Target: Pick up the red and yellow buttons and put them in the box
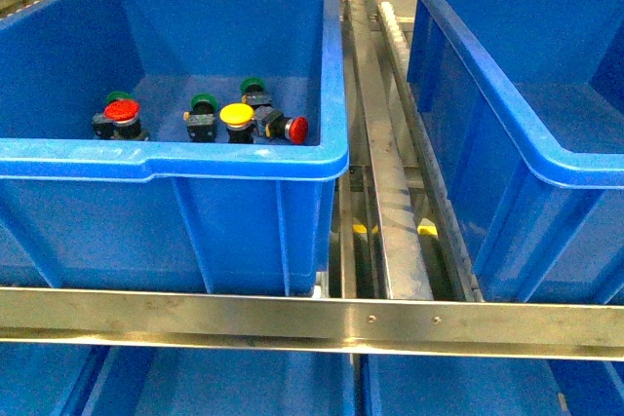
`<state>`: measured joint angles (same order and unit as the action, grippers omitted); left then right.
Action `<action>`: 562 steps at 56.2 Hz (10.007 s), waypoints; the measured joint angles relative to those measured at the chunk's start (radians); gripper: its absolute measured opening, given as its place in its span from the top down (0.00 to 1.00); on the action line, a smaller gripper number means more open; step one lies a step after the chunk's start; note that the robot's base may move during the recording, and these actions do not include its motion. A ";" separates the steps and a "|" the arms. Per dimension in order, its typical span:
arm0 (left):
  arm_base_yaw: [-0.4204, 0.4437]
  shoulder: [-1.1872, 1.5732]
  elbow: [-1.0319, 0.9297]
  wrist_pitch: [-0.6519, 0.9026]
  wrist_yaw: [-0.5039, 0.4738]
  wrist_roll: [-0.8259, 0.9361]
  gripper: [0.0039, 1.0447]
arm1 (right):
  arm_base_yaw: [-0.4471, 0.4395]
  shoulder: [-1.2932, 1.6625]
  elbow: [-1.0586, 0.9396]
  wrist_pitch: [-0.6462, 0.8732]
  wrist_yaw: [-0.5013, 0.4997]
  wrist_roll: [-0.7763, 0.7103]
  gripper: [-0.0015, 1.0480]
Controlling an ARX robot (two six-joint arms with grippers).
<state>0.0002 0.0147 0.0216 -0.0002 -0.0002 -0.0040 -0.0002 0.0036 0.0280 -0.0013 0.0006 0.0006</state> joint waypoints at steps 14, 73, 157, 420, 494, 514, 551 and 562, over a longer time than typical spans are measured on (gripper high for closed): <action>0.000 0.000 0.000 0.000 0.000 0.000 0.07 | 0.000 0.000 0.000 0.000 0.000 0.000 0.06; -0.027 0.033 0.022 -0.068 -0.074 -0.042 0.07 | 0.000 0.000 0.000 0.000 0.000 0.000 0.06; -0.348 2.077 1.709 -0.090 -0.262 -0.159 0.07 | 0.000 0.000 0.000 0.000 0.000 0.000 0.06; -0.452 1.804 1.062 1.181 0.696 -1.328 0.69 | -0.220 0.824 0.208 0.811 0.185 1.547 0.06; -0.492 1.853 1.072 1.218 0.681 -1.323 0.69 | 0.432 1.379 0.531 1.197 0.269 1.416 0.06; -0.533 1.903 1.098 1.224 0.677 -1.328 0.69 | 0.445 1.379 0.537 1.175 0.286 1.398 0.06; -0.571 1.972 1.150 1.195 0.654 -1.320 0.69 | 0.430 1.343 0.528 1.094 0.286 1.366 0.49; -0.579 1.985 1.175 1.175 0.647 -1.327 0.69 | 0.404 1.342 0.511 1.087 0.280 1.345 0.72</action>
<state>-0.5793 1.9995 1.1969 1.1748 0.6468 -1.3312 0.4042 1.3453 0.5392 1.0859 0.2810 1.3453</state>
